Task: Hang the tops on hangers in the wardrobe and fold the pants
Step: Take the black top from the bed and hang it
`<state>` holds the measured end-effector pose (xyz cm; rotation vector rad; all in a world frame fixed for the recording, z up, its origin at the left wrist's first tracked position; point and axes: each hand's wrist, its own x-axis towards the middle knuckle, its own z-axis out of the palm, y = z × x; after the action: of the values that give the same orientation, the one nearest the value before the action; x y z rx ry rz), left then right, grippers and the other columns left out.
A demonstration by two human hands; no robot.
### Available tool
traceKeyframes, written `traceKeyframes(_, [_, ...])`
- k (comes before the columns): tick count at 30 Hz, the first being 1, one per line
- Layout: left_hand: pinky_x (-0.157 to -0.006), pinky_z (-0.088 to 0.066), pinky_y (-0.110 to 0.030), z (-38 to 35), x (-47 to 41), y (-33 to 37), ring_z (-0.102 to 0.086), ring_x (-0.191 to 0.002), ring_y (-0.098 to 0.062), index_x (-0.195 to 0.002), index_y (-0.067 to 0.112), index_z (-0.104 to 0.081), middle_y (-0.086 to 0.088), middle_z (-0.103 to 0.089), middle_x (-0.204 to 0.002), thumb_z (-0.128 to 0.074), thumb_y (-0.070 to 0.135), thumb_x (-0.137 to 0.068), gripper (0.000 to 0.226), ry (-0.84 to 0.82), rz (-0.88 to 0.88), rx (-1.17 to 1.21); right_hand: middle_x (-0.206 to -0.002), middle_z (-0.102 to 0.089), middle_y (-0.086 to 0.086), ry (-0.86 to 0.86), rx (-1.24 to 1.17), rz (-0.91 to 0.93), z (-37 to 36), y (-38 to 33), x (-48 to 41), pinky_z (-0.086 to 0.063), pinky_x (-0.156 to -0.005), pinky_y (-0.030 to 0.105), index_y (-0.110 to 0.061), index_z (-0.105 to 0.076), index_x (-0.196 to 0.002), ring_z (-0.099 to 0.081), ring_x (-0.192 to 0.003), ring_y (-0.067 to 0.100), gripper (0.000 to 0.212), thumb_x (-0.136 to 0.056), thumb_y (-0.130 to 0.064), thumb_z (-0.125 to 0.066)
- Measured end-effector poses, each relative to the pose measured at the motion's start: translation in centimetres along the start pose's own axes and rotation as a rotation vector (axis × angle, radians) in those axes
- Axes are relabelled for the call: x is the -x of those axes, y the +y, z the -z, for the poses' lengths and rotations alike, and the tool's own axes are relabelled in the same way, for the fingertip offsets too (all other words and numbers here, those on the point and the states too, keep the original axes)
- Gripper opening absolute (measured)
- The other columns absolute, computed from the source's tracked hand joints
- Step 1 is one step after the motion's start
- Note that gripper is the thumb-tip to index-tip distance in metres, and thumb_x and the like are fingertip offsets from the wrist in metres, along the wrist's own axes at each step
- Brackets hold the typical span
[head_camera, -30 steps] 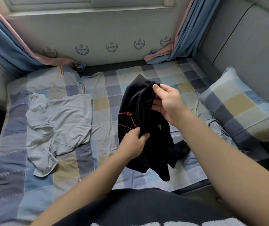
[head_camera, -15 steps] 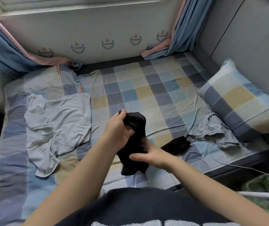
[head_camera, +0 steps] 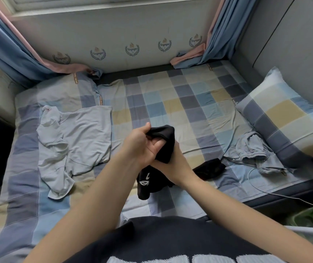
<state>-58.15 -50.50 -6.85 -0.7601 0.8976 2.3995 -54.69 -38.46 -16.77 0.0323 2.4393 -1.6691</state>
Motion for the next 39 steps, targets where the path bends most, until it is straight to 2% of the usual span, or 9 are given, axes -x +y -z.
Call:
traceKeyframes(4, [-0.070, -0.064, -0.041, -0.1, 0.2, 0.5, -0.070, -0.100, -0.037, -0.140, -0.012, -0.040, -0.030, -0.058, -0.133, -0.040, 0.016, -0.109, 0.042, -0.012, -0.021, -0.010, -0.084, -0.066, 0.004, 0.255, 0.246, -0.105, 0.9, 0.8, -1.2, -0.050, -0.069, 0.042, -0.020, -0.055, -0.091, -0.062, -0.082, 0.034, 0.013, -0.094, -0.032, -0.049])
traceKeyframes(14, [-0.068, -0.063, -0.050, 2.3, -1.7, 3.4, -0.069, -0.101, -0.039, -0.129, -0.010, -0.046, -0.026, -0.065, -0.114, -0.043, 0.015, -0.109, 0.033, 0.168, -0.187, -0.014, -0.075, -0.067, 0.012, 0.302, 0.422, -0.042, 10.8, 2.7, -1.1, -0.046, -0.066, 0.043, -0.011, -0.066, -0.087, -0.062, -0.076, 0.035, 0.015, -0.096, -0.022, -0.062])
traceKeyframes(17, [-0.083, -0.058, -0.049, 2.5, -2.8, 3.6, -0.064, -0.112, -0.034, -0.129, -0.001, -0.052, -0.021, -0.063, -0.124, -0.045, 0.015, -0.108, 0.027, 0.214, -0.242, -0.121, -0.061, -0.055, 0.001, 0.302, 0.221, 0.027, 12.5, -1.4, -1.8, -0.038, -0.059, 0.035, -0.005, -0.060, -0.074, -0.049, -0.060, 0.018, 0.031, -0.096, -0.028, -0.066])
traceKeyframes(20, [-0.102, -0.051, -0.048, 2.7, -3.4, 3.1, -0.064, -0.118, -0.025, -0.116, 0.013, -0.063, -0.006, -0.069, -0.125, -0.050, 0.020, -0.107, 0.018, 0.144, -0.290, -0.389, -0.069, -0.056, 0.008, 0.245, -0.036, -0.013, 12.9, -6.1, -2.5, -0.041, -0.062, 0.035, 0.005, -0.063, -0.084, -0.052, -0.065, 0.019, 0.040, -0.095, -0.033, -0.068])
traceKeyframes(23, [-0.093, -0.055, -0.039, 2.0, -3.3, 1.6, -0.069, -0.107, -0.012, -0.116, 0.029, -0.067, 0.011, -0.072, -0.112, -0.064, 0.034, -0.098, 0.019, 0.023, -0.326, -0.617, -0.082, -0.067, 0.014, 0.212, -0.259, -0.064, 13.0, -9.9, -2.9, -0.052, -0.066, 0.034, 0.006, -0.070, -0.096, -0.063, -0.070, 0.022, 0.031, -0.099, -0.024, -0.064])
traceKeyframes(26, [-0.089, -0.057, -0.030, 1.4, -3.1, -1.3, -0.070, -0.105, -0.003, -0.122, 0.033, -0.064, 0.012, -0.070, -0.119, -0.077, 0.054, -0.076, 0.053, -0.141, -0.368, -0.793, -0.082, -0.064, 0.013, 0.185, -0.446, -0.090, 13.2, -13.0, -3.2, -0.056, -0.061, 0.028, 0.004, -0.065, -0.103, -0.063, -0.067, 0.020, 0.023, -0.103, -0.016, -0.054])
traceKeyframes(30, [-0.083, -0.055, -0.019, 0.3, -3.6, -5.4, -0.069, -0.108, -0.008, -0.125, 0.026, -0.061, 0.009, -0.072, -0.115, -0.084, 0.045, -0.070, 0.063, -0.357, -0.375, -0.936, -0.069, -0.072, 0.009, 0.168, -0.690, -0.149, 13.5, -16.3, -4.1, -0.059, -0.056, 0.028, -0.005, -0.062, -0.095, -0.071, -0.059, 0.019, 0.021, -0.105, -0.016, -0.047])
traceKeyframes(35, [-0.083, -0.056, -0.041, -1.2, -5.5, -6.4, -0.069, -0.087, -0.019, -0.101, 0.017, -0.065, 0.000, -0.072, -0.089, -0.064, 0.025, -0.096, 0.009, -0.091, -0.572, -1.136, -0.087, -0.073, 0.017, 0.221, -0.869, -0.138, 14.1, -18.5, -5.5, -0.061, -0.061, 0.034, -0.003, -0.058, -0.119, -0.074, -0.072, 0.026, 0.022, -0.106, -0.015, -0.046])
traceKeyframes(39, [-0.070, -0.044, -0.036, -1.3, -5.5, -4.4, -0.055, -0.074, -0.019, -0.095, 0.005, -0.064, -0.005, -0.061, -0.080, -0.055, 0.018, -0.103, 0.017, -0.004, -0.573, -0.921, -0.114, -0.068, 0.010, 0.218, -0.770, -0.101, 15.1, -15.9, -5.7, -0.055, -0.088, 0.042, -0.013, -0.057, -0.123, -0.067, -0.103, 0.027, 0.022, -0.106, -0.014, -0.045])
